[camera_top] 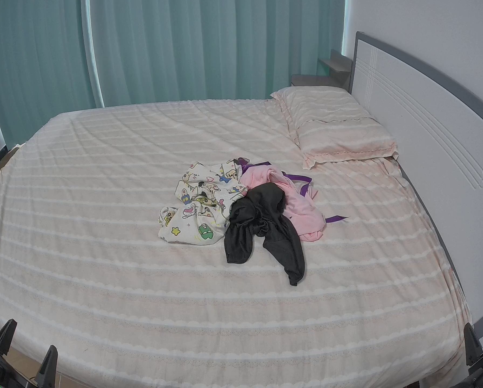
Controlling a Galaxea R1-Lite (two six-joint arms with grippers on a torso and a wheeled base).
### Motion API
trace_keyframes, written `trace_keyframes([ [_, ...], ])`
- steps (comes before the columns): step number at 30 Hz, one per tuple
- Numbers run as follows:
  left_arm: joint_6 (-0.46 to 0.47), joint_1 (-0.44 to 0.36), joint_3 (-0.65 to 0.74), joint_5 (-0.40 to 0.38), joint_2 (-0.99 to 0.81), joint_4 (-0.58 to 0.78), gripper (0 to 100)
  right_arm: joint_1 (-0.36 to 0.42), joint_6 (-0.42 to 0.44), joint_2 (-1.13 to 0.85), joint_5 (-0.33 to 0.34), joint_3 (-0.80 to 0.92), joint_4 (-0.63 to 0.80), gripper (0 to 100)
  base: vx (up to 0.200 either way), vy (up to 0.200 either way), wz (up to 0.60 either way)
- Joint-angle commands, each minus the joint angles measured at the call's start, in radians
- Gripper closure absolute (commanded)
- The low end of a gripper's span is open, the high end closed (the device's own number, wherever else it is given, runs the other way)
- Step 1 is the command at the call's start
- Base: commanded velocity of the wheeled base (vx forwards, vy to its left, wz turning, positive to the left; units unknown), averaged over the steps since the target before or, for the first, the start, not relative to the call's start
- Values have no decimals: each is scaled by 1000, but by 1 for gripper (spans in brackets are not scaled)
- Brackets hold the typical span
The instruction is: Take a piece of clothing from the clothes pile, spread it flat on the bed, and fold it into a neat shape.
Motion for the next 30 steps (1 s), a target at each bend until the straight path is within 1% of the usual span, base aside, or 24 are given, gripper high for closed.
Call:
trace_keyframes([
  [1,0,0,16,0,-18,0,0,12,45,52,8,-153,4,0,0,0,0],
  [2,0,0,16,0,-18,0,0,26,72,121,19,-235,21,0,0,0,0],
  [3,0,0,16,0,-18,0,0,29,72,141,23,-243,27,0,0,0,0],
  [4,0,0,16,0,-18,0,0,35,58,178,48,-252,26,0,0,0,0],
  [6,0,0,16,0,-18,0,0,41,32,229,106,-251,38,0,0,0,0],
  [8,0,0,16,0,-18,0,0,43,35,324,172,-225,49,0,0,0,0],
  [9,0,0,16,0,-18,0,0,43,35,324,172,-225,49,0,0,0,0],
  [10,0,0,16,0,-18,0,0,43,43,448,217,-188,40,0,0,0,0],
  [12,0,0,16,0,-18,0,0,44,69,572,240,-169,20,0,0,0,0],
  [15,0,0,16,0,-18,0,0,81,118,766,278,-182,-83,0,0,0,0],
  [17,0,0,16,0,-18,0,0,124,157,916,281,-196,-197,0,0,0,0],
  [18,0,0,16,0,-18,0,0,137,175,971,280,-202,-240,0,0,0,0],
  [20,0,0,16,0,-18,0,0,160,229,1149,280,-219,-382,0,0,0,0],
  [22,0,0,16,0,-18,0,0,170,264,1279,278,-235,-488,0,0,0,0],
  [25,0,0,16,0,-18,0,0,181,310,1476,274,-278,-615,0,0,0,0],
  [27,0,0,16,0,-18,0,0,181,310,1476,274,-278,-615,0,0,0,0],
  [28,0,0,16,0,-18,0,0,189,348,1629,249,-332,-717,0,0,0,0],
  [30,0,0,16,0,-18,0,0,198,374,1732,217,-370,-786,0,0,0,0],
])
